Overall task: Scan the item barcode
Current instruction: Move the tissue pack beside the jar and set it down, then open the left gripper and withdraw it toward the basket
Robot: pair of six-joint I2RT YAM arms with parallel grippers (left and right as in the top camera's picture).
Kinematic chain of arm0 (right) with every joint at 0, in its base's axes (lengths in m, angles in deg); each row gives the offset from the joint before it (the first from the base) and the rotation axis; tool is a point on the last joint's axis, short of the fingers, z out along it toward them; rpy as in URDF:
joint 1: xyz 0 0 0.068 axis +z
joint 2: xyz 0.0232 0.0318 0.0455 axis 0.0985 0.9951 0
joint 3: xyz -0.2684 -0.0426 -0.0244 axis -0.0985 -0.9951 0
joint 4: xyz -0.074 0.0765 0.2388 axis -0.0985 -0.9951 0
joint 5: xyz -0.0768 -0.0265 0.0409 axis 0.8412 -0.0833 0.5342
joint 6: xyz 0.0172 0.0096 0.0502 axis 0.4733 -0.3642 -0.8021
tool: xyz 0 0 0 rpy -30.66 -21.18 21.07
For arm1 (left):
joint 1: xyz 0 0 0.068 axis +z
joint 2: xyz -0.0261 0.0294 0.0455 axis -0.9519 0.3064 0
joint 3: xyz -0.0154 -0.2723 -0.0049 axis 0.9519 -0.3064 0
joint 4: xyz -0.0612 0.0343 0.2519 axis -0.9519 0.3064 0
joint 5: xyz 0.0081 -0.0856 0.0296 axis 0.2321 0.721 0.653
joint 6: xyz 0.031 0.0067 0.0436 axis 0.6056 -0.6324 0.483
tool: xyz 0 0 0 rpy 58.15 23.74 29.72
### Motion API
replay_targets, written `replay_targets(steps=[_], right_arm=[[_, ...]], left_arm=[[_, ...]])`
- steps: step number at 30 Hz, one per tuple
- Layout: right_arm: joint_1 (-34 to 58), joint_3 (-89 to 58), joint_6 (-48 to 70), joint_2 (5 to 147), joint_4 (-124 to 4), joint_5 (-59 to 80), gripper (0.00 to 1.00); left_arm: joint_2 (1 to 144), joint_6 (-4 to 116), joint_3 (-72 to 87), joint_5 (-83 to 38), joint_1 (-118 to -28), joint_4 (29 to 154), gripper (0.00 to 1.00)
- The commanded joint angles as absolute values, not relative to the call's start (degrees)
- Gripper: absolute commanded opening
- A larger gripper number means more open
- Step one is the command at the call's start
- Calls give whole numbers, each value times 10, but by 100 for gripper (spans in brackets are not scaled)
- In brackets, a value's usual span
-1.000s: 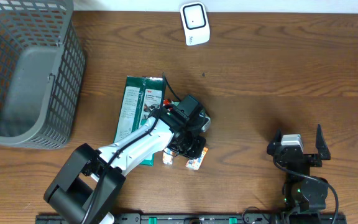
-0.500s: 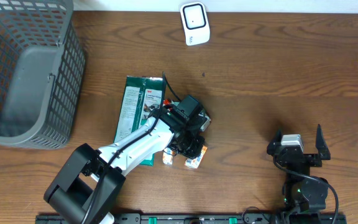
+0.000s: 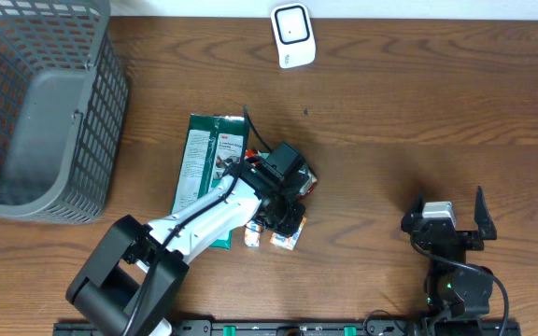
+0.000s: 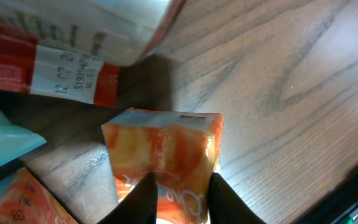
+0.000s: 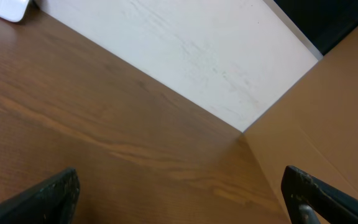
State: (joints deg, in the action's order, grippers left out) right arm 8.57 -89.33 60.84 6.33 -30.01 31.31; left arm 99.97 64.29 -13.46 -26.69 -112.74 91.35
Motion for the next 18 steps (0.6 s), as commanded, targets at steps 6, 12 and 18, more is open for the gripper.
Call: replay_targets(steps=[6, 12, 18], right_arm=[[90, -893, 612, 62, -303, 319, 99], [90, -893, 612, 62, -303, 319, 99], [90, -893, 612, 62, -303, 319, 99]], left_arm=[[1004, 651, -137, -293, -1124, 917, 12], [991, 650, -109, -302, -1123, 950, 7], [973, 642, -101, -169, -1123, 942, 7]])
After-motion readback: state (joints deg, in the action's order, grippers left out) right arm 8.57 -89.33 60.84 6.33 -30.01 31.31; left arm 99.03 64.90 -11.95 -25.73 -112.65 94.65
